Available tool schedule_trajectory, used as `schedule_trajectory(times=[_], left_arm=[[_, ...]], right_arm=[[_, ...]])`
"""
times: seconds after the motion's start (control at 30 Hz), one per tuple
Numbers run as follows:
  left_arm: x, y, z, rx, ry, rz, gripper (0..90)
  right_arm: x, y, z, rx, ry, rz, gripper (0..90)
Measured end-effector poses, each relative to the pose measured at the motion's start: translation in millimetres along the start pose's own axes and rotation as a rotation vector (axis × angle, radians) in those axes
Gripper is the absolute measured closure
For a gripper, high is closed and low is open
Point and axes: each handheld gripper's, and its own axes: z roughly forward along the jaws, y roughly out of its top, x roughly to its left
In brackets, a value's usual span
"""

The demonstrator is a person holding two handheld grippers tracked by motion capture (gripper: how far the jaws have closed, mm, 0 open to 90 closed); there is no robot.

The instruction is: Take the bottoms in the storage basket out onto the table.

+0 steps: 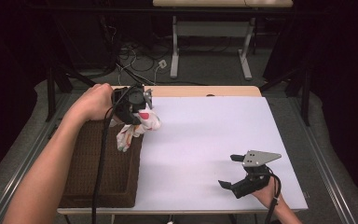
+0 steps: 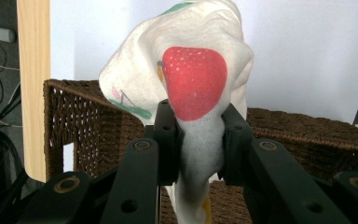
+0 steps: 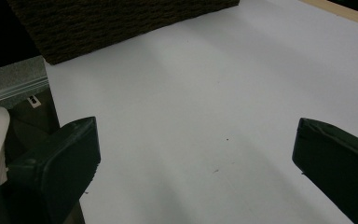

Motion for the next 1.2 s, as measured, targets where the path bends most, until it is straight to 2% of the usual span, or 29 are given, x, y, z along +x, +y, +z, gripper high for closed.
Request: schedule_trajectory(times=[0.27, 0.33, 0.7, 0.93, 1.2], left_arm=[[-0.8, 8.3, 0.3, -0.004, 0.005, 0.018, 73.3], [-0.9, 12.7, -0.7, -0.012, 0.007, 0.032, 73.3], [-3.3, 27.8, 1.2, -0.039, 0.005, 0.049, 73.3], [-5.0, 38.4, 3.0, -0.060, -0.005, 0.073, 73.3], [-5.3, 47.1, 10.5, -0.073, -0.020, 0.080, 73.2]], right_arm=[[-0.2, -0.3, 0.1, -0.004, -0.001, 0.001, 0.5], [-0.1, -0.1, -0.3, 0.000, 0.000, -0.001, 0.5], [-0.1, -0.3, -0.4, -0.003, -0.001, 0.001, 0.6], [-0.6, -0.4, -0.5, 0.001, 0.004, 0.002, 0.5], [-0.5, -0.4, -0.7, -0.002, 0.001, -0.002, 0.6]])
